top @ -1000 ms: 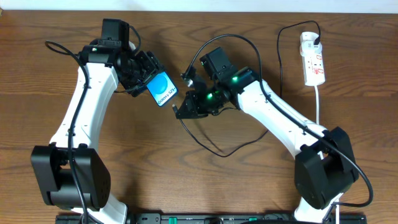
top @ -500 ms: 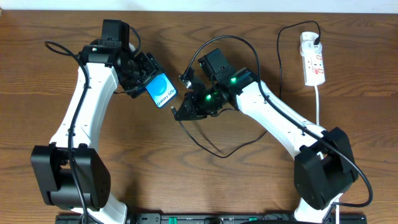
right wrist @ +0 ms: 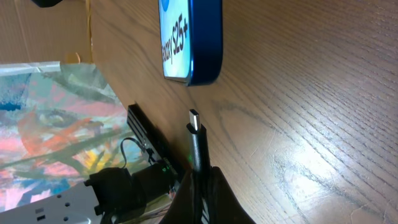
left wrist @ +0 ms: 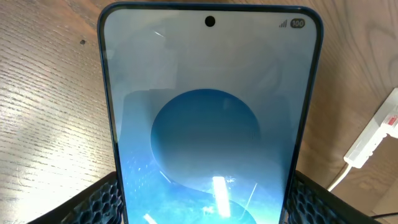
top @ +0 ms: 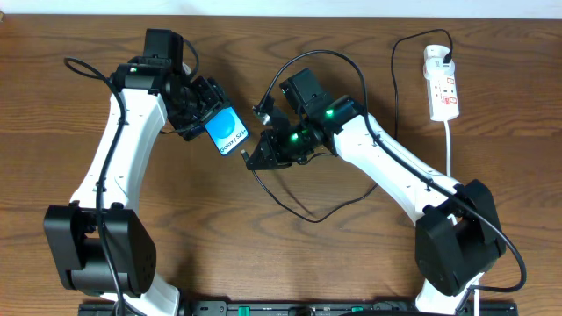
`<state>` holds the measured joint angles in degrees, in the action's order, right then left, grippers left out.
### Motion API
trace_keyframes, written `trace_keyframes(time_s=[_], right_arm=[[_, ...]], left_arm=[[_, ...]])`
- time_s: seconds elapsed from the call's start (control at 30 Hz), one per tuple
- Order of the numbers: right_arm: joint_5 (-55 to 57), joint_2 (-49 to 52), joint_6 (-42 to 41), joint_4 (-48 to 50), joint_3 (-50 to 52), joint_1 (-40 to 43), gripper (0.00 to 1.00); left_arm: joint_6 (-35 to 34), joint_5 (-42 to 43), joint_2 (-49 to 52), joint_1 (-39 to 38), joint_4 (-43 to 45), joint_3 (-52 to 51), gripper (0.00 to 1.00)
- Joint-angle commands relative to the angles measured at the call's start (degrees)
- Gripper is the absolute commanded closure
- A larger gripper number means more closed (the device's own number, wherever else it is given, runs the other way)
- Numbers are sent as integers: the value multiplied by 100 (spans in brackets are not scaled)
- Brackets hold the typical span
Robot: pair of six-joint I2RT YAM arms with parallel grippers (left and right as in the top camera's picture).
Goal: Plug charger to phone and switch on socket
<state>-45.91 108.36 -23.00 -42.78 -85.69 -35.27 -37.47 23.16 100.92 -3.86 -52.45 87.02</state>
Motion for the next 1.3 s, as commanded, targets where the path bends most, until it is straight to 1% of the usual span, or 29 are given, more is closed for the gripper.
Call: trace_keyframes(time_s=[0.0,0.53,1.03,1.13,1.27], right_arm=[[-173,-13,76,20,-24,-35,99],[-195,-11,85,127,-24,-46,99],[299,0,96,127,-24,-317,99],[361,0,96,127,-24,-330,99],[358,0,96,125,-24,-330,99]], left_arm=[[83,-31,-101,15,-4,96,93],[101,-31,-101,15,-28,96,93],[195,-33,-98,15,-164,96,93],[302,-35,-101,15,-210,96,93],[339,-260,-98,15,-345,96,93]])
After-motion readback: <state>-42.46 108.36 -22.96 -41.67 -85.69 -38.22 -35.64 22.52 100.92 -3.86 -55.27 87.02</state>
